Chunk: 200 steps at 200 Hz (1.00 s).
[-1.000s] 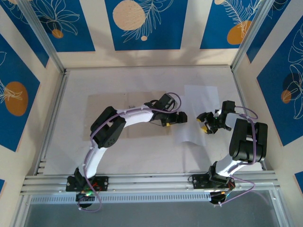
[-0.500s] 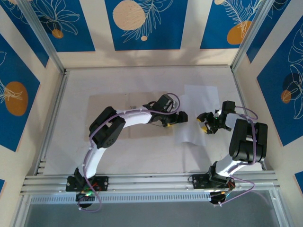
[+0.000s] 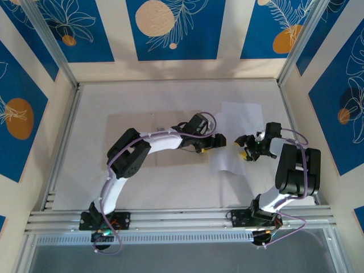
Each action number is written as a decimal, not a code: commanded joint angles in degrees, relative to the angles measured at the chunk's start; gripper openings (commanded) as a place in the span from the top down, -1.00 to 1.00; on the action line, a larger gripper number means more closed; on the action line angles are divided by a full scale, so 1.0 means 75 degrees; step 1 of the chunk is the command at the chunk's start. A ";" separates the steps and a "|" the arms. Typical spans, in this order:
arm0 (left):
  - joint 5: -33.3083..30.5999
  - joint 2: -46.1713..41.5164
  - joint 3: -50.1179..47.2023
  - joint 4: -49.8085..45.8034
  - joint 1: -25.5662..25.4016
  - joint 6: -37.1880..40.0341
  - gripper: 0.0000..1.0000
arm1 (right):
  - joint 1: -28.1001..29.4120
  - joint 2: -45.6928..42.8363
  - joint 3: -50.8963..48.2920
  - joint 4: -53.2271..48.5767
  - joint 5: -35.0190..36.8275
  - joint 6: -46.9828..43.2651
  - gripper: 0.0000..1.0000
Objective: Put the files into the folder
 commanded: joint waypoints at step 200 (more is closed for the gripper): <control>0.0363 -0.0201 -0.0045 0.0147 0.0136 -0.0413 -0.40 | 0.0109 -0.1309 0.0063 -0.0996 -0.1014 0.0312 -0.22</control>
